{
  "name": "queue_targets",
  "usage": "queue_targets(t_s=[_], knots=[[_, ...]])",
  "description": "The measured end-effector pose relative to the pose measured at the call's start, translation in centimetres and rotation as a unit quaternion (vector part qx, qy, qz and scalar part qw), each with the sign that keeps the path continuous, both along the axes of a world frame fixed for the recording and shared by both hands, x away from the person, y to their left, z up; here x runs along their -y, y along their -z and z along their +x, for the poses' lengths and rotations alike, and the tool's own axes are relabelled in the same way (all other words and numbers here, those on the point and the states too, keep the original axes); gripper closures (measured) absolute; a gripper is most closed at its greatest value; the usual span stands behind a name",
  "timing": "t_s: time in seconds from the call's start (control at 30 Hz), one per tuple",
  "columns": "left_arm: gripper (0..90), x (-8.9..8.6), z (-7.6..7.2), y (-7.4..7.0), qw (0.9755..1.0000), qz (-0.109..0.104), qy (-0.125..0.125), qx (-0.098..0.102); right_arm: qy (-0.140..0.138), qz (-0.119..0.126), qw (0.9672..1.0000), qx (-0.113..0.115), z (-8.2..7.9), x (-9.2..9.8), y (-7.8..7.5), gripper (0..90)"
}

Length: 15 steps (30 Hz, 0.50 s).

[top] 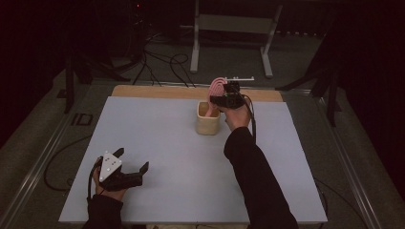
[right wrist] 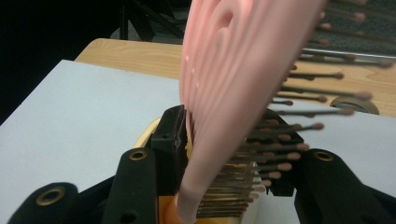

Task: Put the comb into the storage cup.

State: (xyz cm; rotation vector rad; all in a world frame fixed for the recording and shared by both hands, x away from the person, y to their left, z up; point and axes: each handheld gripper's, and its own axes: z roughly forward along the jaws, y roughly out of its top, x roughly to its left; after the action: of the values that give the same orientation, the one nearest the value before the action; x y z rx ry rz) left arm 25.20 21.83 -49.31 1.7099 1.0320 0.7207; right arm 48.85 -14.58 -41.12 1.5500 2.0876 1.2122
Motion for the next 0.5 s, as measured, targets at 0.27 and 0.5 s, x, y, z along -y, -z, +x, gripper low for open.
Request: queue_targets(t_s=[0.27,0.5], knots=[[0.3,0.04,0.02,0.02,1.0,0.001,0.001,-0.001,-0.013,-0.007,0.9998,0.012,-0.14,0.01,-0.18,46.9],[0.3,0.06,0.04,0.04,1.0,0.002,0.001,-0.002,-0.027,-0.021,0.9992,0.019,-0.22,-0.09,-0.24,41.9]])
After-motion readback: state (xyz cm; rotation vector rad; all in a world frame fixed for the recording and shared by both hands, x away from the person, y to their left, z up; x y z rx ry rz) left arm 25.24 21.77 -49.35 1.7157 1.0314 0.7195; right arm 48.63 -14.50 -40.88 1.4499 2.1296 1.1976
